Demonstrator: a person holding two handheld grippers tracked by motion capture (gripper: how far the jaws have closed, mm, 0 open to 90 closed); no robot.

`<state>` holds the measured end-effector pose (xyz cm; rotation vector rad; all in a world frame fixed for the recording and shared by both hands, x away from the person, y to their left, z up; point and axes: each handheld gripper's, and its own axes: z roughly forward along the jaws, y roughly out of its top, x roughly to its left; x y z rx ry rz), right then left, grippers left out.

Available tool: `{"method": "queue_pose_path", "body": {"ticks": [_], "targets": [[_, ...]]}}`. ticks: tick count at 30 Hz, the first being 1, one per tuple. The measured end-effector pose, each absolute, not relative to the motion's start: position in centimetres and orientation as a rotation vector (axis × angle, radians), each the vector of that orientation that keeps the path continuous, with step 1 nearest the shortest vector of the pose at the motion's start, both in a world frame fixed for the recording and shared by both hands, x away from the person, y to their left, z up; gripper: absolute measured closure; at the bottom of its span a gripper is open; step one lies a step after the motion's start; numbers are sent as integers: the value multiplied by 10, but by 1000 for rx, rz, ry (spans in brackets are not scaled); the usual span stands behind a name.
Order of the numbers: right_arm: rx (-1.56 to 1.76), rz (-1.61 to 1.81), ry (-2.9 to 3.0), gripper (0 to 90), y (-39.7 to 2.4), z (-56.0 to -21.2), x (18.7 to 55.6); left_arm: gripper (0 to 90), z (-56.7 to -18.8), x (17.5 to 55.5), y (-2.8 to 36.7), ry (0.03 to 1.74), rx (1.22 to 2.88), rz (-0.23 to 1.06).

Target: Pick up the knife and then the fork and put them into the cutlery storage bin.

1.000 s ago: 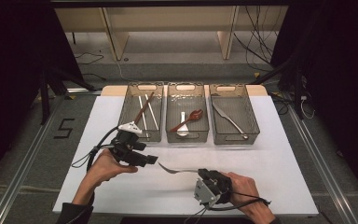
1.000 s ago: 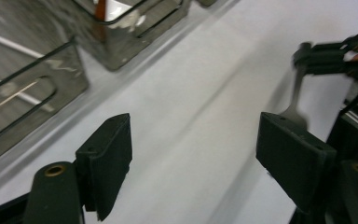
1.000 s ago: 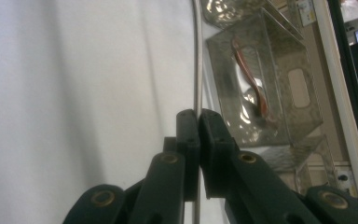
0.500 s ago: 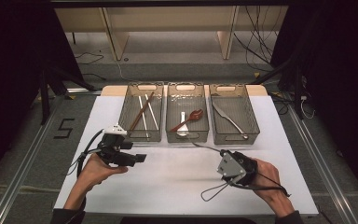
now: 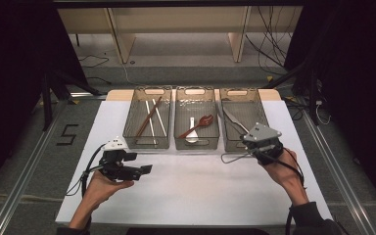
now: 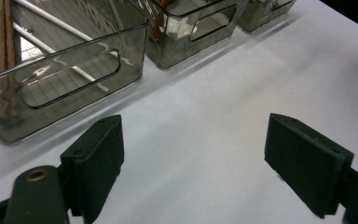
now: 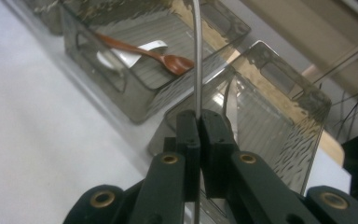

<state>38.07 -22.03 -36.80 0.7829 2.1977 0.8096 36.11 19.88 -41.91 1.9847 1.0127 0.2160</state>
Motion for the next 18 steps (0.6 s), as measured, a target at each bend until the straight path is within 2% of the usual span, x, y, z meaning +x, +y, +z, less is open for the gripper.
{"method": "queue_pose_path", "body": {"ticks": [18], "targets": [[1082,877,2197,875,-235,-358,445,176,-436,353,199,1017,1934,253]]}}
